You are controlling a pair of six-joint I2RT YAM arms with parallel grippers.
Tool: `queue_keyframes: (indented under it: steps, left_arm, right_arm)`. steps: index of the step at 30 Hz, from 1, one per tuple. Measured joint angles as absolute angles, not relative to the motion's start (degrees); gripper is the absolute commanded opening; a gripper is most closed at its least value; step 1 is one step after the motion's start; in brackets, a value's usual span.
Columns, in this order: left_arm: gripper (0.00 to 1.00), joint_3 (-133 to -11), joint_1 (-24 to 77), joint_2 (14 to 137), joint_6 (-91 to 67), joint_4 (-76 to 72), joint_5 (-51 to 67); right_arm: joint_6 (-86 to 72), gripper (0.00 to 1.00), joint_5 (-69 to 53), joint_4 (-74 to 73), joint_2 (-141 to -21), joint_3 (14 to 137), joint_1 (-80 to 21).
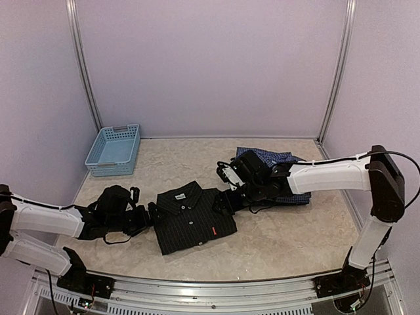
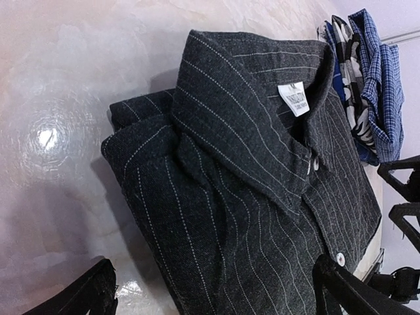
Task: Fold and stack the long sleeve shirts
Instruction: Move the square-folded shirt to the center of the board, then pick up the square-folded shirt from the center of the board.
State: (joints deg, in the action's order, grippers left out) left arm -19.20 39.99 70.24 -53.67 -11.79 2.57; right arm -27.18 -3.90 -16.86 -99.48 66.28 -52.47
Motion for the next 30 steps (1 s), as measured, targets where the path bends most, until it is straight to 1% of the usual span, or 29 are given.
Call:
queue_keyframes:
  steps: [10,21,30]
  left_arm:
    - [0.99,-19.20,40.07,69.25,-53.45,-11.07,1.56]
    - [0.99,-18.24,41.21,69.54,-53.76,-11.27,1.48]
    - [0.99,-18.00,42.81,72.07,-54.39,-14.68,1.45]
  right_arm:
    - [-27.16,0.81,-0.99,-19.92,-111.48,77.32,-52.23]
    - [-27.05,0.81,-0.40,-22.26,-114.65,78.39,-49.19]
    - [-27.20,0.81,-1.48,-22.20,-115.94,78.26,-48.62]
